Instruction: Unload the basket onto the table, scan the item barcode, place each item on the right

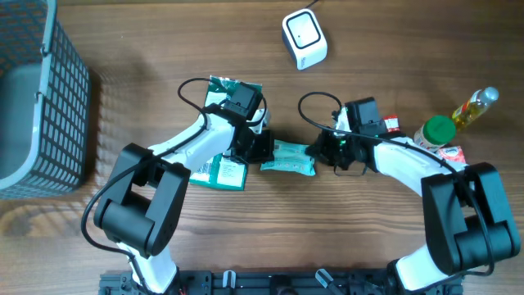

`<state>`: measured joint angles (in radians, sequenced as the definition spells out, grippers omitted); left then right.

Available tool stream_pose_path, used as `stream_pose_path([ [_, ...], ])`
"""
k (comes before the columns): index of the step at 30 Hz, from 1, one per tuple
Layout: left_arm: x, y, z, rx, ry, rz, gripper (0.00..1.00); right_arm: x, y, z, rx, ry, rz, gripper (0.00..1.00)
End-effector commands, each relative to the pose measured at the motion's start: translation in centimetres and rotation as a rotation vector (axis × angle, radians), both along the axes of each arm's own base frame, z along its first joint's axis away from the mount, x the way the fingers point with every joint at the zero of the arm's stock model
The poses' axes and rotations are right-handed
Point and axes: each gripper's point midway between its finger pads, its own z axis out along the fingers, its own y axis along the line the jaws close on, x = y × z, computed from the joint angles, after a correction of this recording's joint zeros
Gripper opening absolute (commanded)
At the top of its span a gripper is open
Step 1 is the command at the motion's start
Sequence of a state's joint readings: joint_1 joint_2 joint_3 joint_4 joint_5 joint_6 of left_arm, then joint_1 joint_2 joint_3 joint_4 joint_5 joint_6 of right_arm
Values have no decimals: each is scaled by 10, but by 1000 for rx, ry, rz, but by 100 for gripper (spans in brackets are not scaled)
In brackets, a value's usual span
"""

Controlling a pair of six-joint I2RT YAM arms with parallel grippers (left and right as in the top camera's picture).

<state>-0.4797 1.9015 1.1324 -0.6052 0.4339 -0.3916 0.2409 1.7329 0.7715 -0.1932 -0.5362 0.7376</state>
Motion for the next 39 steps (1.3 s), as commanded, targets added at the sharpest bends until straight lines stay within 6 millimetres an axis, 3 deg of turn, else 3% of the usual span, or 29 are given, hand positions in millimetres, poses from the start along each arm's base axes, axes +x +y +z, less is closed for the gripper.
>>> stream_pose_path([
  [1, -3, 20, -21, 129, 10, 24, 4, -9, -38, -30, -190, 84, -181, 4],
  [6, -4, 26, -23, 160, 8, 24, 4, -4, -38, -28, -190, 56, -168, 4],
  [8, -3, 28, -18, 159, 8, 29, 4, 5, -30, -13, -135, 12, -124, 4],
  [10, 5, 28, 4, 141, -36, 16, 4, 16, -9, 22, -4, -81, -7, 4],
  [12, 14, 24, 28, 113, -98, 1, 4, 20, -2, 47, 40, -137, 26, 4],
  [15, 23, 20, 58, 77, -185, 11, 4, 12, -5, 61, 36, -134, 24, 6],
  [18, 30, 31, 62, 136, -233, 31, 6, 1, -10, 54, -1, -96, 36, 12],
  [19, 35, 37, 60, 175, -254, 44, 10, -1, -15, 50, -35, -96, 45, 20],
  [20, 41, 45, 59, 217, -282, 59, 14, -1, -21, 45, -82, -95, 41, 48],
  [21, 48, 52, 59, 257, -311, 78, 20, -1, -30, 40, -138, -93, 31, 88],
  [22, 57, 60, 60, 292, -345, 100, 22, -2, -41, 34, -205, -82, 6, 100],
  [23, 63, 66, 61, 311, -368, 118, 27, -2, -51, 29, -261, -78, -13, 100],
  [24, 69, 72, 63, 326, -386, 138, 44, -1, -56, 27, -291, -79, -25, 100],
  [25, 73, 76, 63, 330, -391, 152, 75, 2, -61, 27, -317, -87, -36, 100],
  [26, 75, 82, 63, 335, -388, 167, 96, 5, -61, 27, -322, -99, -41, 100],
  [27, 76, 87, 63, 339, -383, 177, 100, 6, -61, 28, -319, -107, -43, 100],
  [35, 91, 139, 61, 378, -357, 307, 100, 17, -59, 33, -307, -153, -52, 100],
  [39, 94, 149, 61, 383, -352, 333, 100, 17, -58, 33, -306, -156, -52, 100],
])
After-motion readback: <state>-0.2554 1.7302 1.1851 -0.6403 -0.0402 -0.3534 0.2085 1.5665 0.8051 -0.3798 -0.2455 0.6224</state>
